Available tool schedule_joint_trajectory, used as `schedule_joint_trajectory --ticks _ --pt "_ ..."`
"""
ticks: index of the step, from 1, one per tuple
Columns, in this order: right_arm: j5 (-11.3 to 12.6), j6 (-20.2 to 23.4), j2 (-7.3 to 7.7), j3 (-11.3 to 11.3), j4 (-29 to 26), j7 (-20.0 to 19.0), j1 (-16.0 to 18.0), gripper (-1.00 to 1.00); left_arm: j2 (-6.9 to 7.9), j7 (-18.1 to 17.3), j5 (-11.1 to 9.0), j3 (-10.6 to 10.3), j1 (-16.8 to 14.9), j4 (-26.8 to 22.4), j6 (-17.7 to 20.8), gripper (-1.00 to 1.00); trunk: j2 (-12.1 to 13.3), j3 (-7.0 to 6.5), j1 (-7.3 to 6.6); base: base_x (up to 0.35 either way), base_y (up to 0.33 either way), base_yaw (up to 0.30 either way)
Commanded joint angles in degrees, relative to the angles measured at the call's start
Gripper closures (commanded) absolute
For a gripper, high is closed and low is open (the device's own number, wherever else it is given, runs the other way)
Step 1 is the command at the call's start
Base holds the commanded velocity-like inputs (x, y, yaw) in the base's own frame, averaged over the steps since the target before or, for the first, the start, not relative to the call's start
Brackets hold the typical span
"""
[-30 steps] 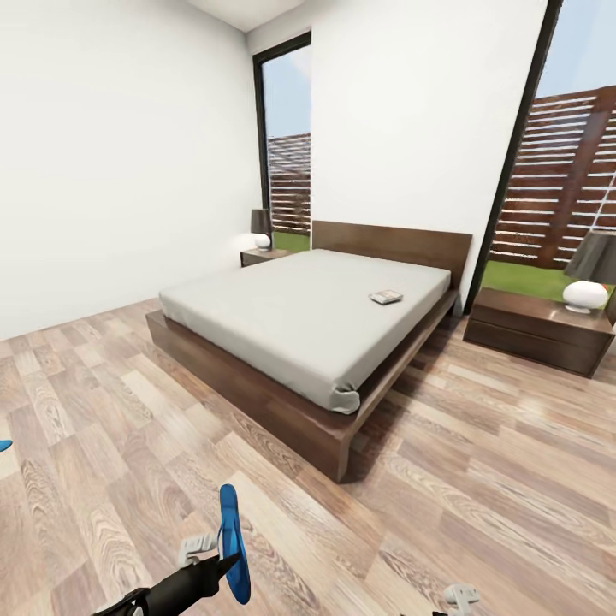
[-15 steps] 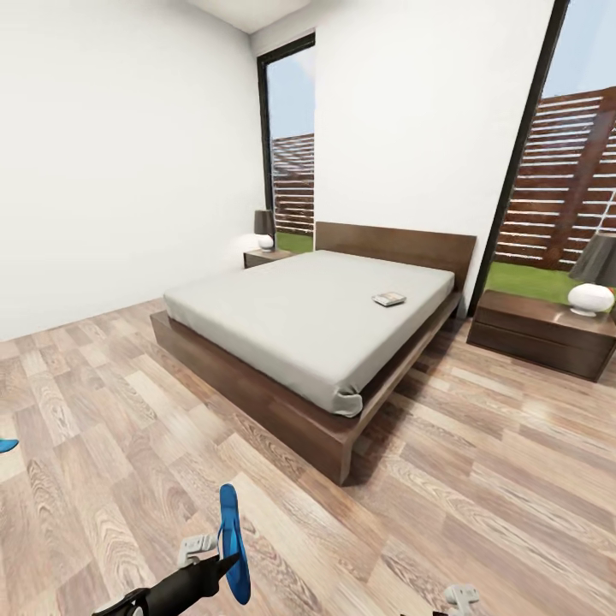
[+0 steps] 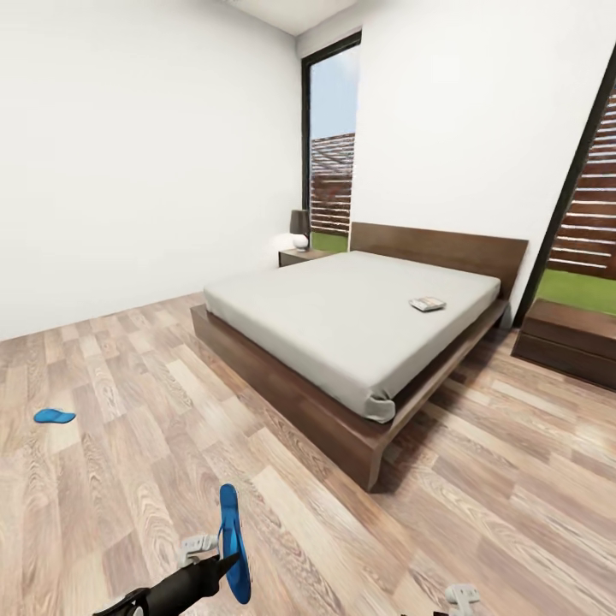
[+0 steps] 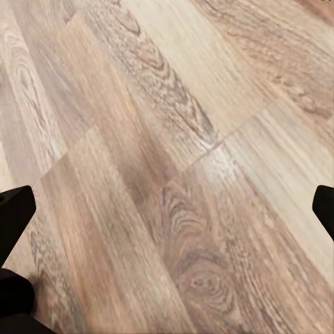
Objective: In the bedroom, move the book from the bed onto either nightstand, and place the two sandals side by side next to the bed.
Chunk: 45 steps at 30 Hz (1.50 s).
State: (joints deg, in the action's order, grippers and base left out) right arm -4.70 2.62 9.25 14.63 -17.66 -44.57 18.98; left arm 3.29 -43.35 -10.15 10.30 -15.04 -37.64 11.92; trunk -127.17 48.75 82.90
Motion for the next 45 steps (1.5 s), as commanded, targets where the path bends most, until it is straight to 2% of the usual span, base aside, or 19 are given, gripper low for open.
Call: schedule_joint_trajectory --ticks 1,25,28,31,32,33,34,35,36,39,45 --pt "-0.49 0.28 -0.03 0.48 -0.10 -0.33 0.01 -1.00 -0.02 -0.15 -0.49 0.07 -0.05 0.02 0.57 1.00 -0.02 0.06 -0.01 0.000 0.000 0.293" --pt "-0.54 0.20 -0.02 0.47 -0.09 -0.26 0.01 -1.00 -0.03 -0.15 -0.49 0.07 -0.04 0.12 0.57 1.00 -0.02 0.06 -0.01 0.000 0.000 0.293" --pt "-0.65 0.07 -0.02 0.40 -0.09 -0.20 0.01 -1.00 -0.03 0.69 -0.30 -0.12 -0.03 2.02 -0.99 1.00 -0.02 0.06 -0.01 0.000 0.000 0.293" --pt "-0.73 -0.03 -0.08 0.33 -0.09 -0.19 0.01 -1.00 -0.86 7.90 -0.21 -2.33 -0.04 4.60 -8.38 1.00 -0.02 0.06 -0.01 0.000 0.000 0.293" --pt "-0.74 -0.05 -0.05 0.32 -0.06 -0.26 0.01 -1.00 -1.37 12.55 -0.22 -4.94 -0.04 5.81 -11.49 1.00 -0.02 0.06 -0.01 0.000 0.000 0.289" --pt "-0.73 -0.06 -0.04 0.31 -0.06 -0.29 0.01 -1.00 -1.62 15.40 -0.27 -7.10 -0.05 6.87 -13.12 1.00 -0.02 0.06 -0.01 0.000 0.000 0.287" --pt "-0.74 -0.07 -0.03 0.29 0.02 -0.32 0.01 -1.00 -1.94 18.57 -0.33 -10.29 -0.06 8.54 -14.77 1.00 -0.02 0.06 -0.01 0.000 0.000 0.285" --pt "-0.75 -0.07 -0.02 0.26 0.38 -0.26 0.01 -1.00 -2.26 20.37 -0.33 -12.79 -0.07 10.13 -15.75 1.00 -0.02 0.06 -0.01 0.000 0.000 0.285" --pt "-0.75 -0.10 -0.02 0.24 1.18 -0.23 -0.01 -1.00 -2.47 21.05 -0.33 -13.94 -0.07 11.02 -16.21 1.00 -0.02 0.06 -0.01 0.000 0.000 0.285" --pt "-0.75 -0.15 -0.02 0.23 5.52 -0.24 -0.06 -1.00 -2.75 21.94 -0.36 -15.47 -0.07 12.56 -17.84 1.00 -0.02 0.06 -0.01 0.000 0.000 0.285" --pt "-0.62 -0.16 -0.02 0.28 7.93 -0.28 -0.08 -1.00 -2.80 22.23 -0.76 -15.91 -0.07 13.15 -18.65 1.00 -0.02 0.06 -0.01 0.000 0.000 0.197"
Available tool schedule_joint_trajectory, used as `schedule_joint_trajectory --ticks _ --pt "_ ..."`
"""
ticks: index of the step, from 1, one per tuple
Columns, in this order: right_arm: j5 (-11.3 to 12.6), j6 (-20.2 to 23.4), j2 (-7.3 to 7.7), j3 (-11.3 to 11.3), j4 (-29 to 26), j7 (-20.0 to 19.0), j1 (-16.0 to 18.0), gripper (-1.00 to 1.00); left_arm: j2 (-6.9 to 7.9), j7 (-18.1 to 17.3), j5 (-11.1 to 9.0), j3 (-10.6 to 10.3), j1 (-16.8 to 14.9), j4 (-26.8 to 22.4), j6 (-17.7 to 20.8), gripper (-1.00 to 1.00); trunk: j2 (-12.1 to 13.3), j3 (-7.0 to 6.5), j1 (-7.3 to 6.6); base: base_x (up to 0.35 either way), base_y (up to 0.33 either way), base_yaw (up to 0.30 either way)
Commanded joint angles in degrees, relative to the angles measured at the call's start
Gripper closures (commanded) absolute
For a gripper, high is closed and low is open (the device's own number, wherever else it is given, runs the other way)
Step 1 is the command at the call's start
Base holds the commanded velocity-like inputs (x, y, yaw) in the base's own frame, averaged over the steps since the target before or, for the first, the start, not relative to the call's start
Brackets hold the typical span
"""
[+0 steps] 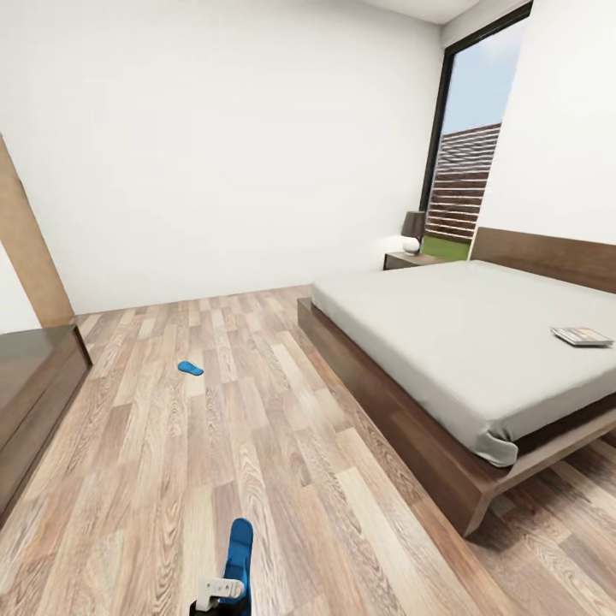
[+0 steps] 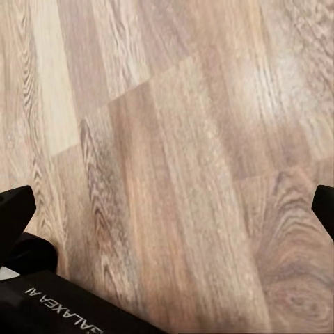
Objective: In the bedroom, move the book from the bed onto either nightstand, and place the two sandals side by side next to the bed.
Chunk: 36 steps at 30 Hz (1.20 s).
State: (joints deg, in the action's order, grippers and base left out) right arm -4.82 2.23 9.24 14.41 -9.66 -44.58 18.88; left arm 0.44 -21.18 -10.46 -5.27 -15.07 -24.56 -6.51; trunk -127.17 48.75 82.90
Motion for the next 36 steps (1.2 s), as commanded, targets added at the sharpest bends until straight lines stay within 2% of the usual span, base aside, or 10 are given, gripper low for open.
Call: schedule_joint_trajectory --ticks 1,8,13,24,31,36 --pt "-0.49 0.24 -0.02 0.51 0.00 -0.27 0.02 -1.00 0.04 0.06 -0.48 -0.34 -0.04 0.08 -0.23 1.00 -0.02 0.05 -0.01 0.000 0.000 0.050" --pt "-0.40 0.26 0.00 0.50 0.48 -0.33 0.01 -1.00 -0.03 0.05 -0.71 -0.33 -0.04 0.15 -0.34 1.00 -0.02 0.05 -0.01 0.000 0.000 0.010" --pt "-0.29 0.26 -0.01 0.53 0.50 -0.25 0.01 -1.00 -1.23 0.00 -0.65 -0.27 -0.04 1.33 -0.39 1.00 -0.02 0.05 -0.01 0.000 0.000 0.000" --pt "-0.36 0.25 -0.02 0.44 0.44 -0.29 0.01 -1.00 -1.32 0.00 -0.70 -0.24 -0.04 2.14 -0.43 1.00 -0.02 0.05 -0.01 0.193 0.000 0.000" --pt "-0.36 0.24 -0.02 0.44 0.44 -0.70 0.01 -1.00 -1.32 0.07 -0.70 -0.26 -0.04 2.15 -0.43 1.00 -0.02 0.05 -0.01 0.021 0.000 0.007" --pt "-0.36 0.31 -0.02 0.46 0.44 -0.76 0.01 -1.00 -1.32 0.05 -0.70 -0.26 -0.04 2.15 -0.43 1.00 -0.02 0.05 -0.01 0.002 0.000 0.193"
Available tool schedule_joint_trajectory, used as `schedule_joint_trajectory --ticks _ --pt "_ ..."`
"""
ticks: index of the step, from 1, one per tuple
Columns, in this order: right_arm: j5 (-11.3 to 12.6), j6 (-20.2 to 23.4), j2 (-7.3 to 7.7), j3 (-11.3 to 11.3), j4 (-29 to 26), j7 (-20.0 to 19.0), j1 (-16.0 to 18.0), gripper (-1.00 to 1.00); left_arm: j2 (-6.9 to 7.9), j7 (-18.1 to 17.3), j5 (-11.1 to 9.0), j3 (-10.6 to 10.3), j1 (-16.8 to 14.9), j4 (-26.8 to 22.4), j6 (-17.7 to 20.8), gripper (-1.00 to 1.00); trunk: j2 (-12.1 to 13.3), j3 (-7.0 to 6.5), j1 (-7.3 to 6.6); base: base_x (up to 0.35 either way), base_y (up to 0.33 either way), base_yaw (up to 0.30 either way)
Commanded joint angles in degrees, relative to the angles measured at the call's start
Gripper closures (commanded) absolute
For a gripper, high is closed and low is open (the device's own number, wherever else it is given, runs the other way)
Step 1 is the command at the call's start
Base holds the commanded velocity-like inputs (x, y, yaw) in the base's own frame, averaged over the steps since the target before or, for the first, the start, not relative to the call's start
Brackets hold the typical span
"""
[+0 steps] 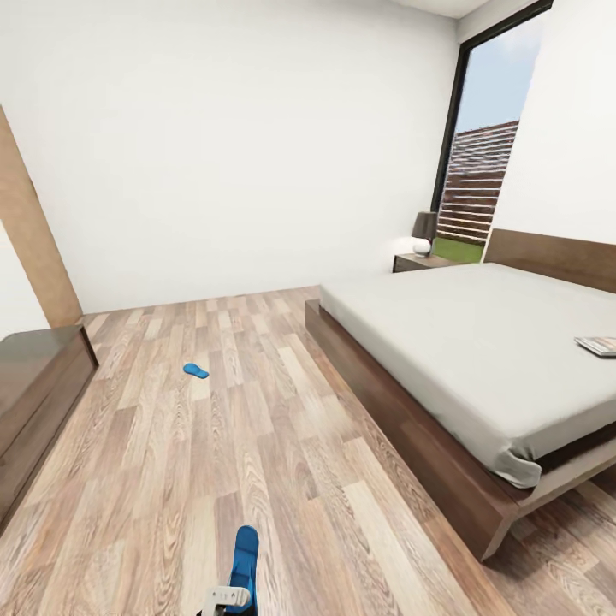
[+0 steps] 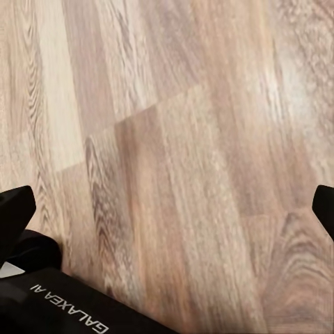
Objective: In the bedroom, move the book from the bed onto either nightstand, and place the two sandals side by side next to the bed.
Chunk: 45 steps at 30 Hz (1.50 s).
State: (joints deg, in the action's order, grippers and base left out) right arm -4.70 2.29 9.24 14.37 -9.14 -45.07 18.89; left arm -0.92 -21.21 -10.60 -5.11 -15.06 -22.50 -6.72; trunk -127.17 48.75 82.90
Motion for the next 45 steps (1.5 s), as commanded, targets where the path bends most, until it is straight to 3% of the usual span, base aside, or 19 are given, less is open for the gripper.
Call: schedule_joint_trajectory --ticks 1,11,45 --pt "-0.49 0.25 -0.01 0.50 -0.09 -0.28 0.00 -1.00 0.03 0.08 -0.56 -0.42 -0.06 0.09 -0.23 1.00 -0.02 0.05 -0.01 0.000 0.000 0.267" --pt "-0.44 0.24 -0.01 0.55 -0.09 -0.11 0.00 -1.00 -0.19 0.09 -0.54 -0.42 -0.06 0.10 -0.17 1.00 -0.02 0.05 -0.01 0.069 0.000 0.238" --pt "-0.49 0.17 -0.01 0.50 -0.09 -0.02 0.00 -1.00 -0.22 0.11 -0.49 -0.42 -0.06 0.18 -0.14 1.00 -0.02 0.05 -0.01 0.312 0.000 0.004"
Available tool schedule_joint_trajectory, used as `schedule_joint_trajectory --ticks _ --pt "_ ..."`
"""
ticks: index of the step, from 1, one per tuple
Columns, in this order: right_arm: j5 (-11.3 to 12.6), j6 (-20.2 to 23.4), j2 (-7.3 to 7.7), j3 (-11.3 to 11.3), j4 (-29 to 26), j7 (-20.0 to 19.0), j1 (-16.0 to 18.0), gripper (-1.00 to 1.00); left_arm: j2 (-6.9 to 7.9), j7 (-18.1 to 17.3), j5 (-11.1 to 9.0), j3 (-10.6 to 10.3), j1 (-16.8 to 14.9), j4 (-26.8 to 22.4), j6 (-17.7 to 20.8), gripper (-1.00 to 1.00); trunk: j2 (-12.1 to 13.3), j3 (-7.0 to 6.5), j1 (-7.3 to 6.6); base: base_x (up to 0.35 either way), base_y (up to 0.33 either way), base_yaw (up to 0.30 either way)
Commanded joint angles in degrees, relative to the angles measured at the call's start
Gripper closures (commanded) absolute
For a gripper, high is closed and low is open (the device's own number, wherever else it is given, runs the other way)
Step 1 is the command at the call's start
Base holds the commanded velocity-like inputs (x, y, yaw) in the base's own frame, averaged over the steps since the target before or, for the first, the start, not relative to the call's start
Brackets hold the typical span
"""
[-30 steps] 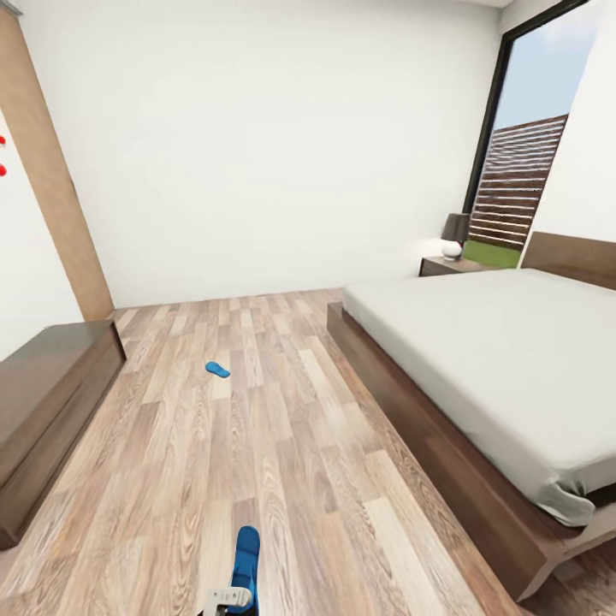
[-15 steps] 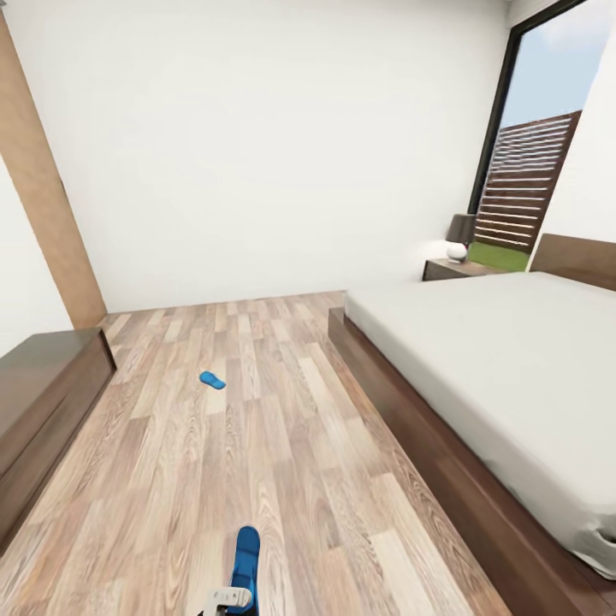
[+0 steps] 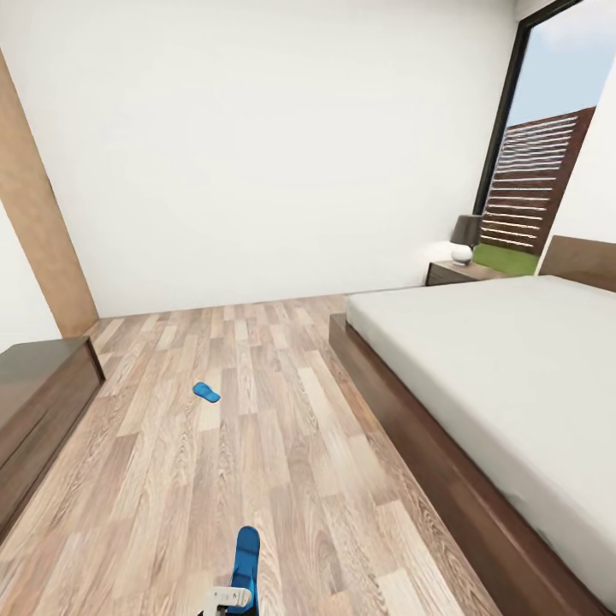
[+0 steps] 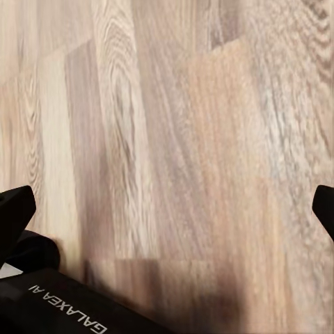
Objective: In the bedroom, move the book from the bed onto either nightstand, and place the two sandals side by side next to the bed.
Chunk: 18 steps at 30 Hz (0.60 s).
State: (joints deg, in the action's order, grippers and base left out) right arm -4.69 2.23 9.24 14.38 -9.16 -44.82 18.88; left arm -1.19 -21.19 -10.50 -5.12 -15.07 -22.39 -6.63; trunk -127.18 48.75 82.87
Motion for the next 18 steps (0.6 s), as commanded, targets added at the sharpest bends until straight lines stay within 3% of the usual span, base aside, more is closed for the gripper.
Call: schedule_joint_trajectory --ticks 1,18 --pt "-0.49 0.24 -0.02 0.49 -0.06 -0.24 0.02 -1.00 0.05 0.08 -0.59 -0.42 -0.04 0.06 -0.22 1.00 -0.02 0.05 0.02 0.315 0.000 0.000" --pt "-0.49 0.24 -0.02 0.47 -0.06 -0.20 0.02 -1.00 0.05 0.09 -0.61 -0.42 -0.04 0.06 -0.22 1.00 -0.02 0.05 0.02 0.315 0.000 0.000"
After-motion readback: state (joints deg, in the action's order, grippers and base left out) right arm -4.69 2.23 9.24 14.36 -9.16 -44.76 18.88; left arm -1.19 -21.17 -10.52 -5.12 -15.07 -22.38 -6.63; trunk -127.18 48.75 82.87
